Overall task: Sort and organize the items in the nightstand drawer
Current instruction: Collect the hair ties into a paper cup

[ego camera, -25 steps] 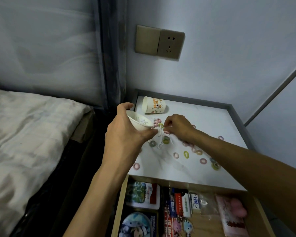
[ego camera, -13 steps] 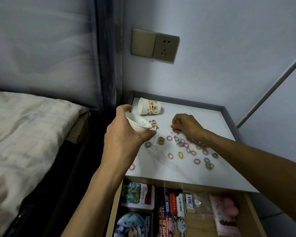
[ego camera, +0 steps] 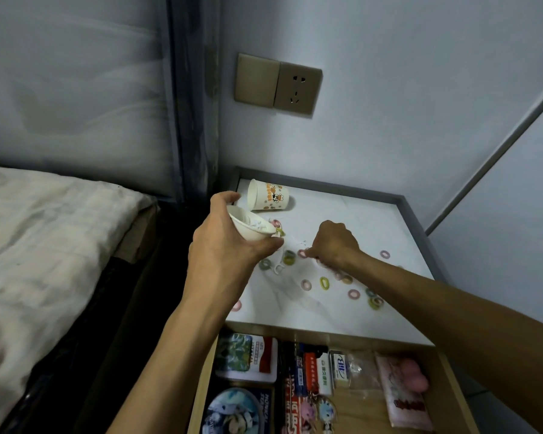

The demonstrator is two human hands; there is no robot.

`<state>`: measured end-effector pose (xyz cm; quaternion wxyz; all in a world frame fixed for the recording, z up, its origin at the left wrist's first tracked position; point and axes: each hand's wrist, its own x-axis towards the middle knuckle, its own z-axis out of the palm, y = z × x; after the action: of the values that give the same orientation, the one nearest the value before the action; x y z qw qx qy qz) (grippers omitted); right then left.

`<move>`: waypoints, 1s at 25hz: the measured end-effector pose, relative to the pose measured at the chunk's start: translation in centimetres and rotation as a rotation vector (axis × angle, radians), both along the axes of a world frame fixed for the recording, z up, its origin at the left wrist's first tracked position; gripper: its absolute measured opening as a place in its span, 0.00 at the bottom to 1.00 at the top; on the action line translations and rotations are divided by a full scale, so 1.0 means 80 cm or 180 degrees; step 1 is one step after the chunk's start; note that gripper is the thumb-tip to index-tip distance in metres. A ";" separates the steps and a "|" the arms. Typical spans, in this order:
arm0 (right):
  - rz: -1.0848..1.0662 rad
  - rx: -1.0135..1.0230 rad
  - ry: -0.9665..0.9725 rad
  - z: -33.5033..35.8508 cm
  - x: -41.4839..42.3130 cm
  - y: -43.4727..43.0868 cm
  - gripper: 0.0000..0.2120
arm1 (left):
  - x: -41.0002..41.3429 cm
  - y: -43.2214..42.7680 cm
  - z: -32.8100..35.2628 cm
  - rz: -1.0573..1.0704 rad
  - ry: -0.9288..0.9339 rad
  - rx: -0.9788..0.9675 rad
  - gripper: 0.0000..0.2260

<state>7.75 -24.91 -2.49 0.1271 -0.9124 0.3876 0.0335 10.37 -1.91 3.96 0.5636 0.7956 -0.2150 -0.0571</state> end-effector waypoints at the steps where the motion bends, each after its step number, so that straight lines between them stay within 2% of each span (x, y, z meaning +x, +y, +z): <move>1: 0.0019 -0.0082 0.0104 0.002 0.000 0.001 0.21 | 0.000 0.000 0.000 0.0000 0.0010 -0.0001 0.37; 5: 0.0171 -0.0271 0.0311 -0.004 -0.002 0.002 0.18 | 0.000 0.002 0.002 0.0001 0.0020 -0.0015 0.37; 9: 0.0213 -0.0243 0.0136 0.001 -0.007 -0.005 0.08 | 0.003 0.007 0.002 -0.0004 0.0028 -0.0031 0.37; 13: 0.0293 0.0098 -0.0166 0.012 0.013 -0.026 0.08 | 0.005 0.009 0.002 0.0010 0.0017 0.0012 0.37; 15: 0.0386 0.0075 -0.0077 0.009 0.023 -0.025 0.08 | 0.005 0.010 0.003 0.0023 0.0026 0.0021 0.37; 17: 0.0401 0.0025 0.0054 -0.001 0.027 -0.022 0.04 | 0.006 0.009 0.003 0.0026 0.0025 0.0019 0.37; 22: 0.0239 -0.0072 0.0005 -0.008 0.032 -0.015 0.11 | 0.008 0.009 0.002 0.0049 -0.0018 0.0035 0.37; 25: 0.0222 -0.0082 0.0049 0.001 0.035 -0.008 0.11 | 0.007 0.011 0.001 0.0058 -0.0014 0.0048 0.37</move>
<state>10.54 -25.55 -2.45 0.1111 -0.9266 0.3569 0.0399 10.96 -1.01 4.07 0.5576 0.8018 -0.2086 -0.0519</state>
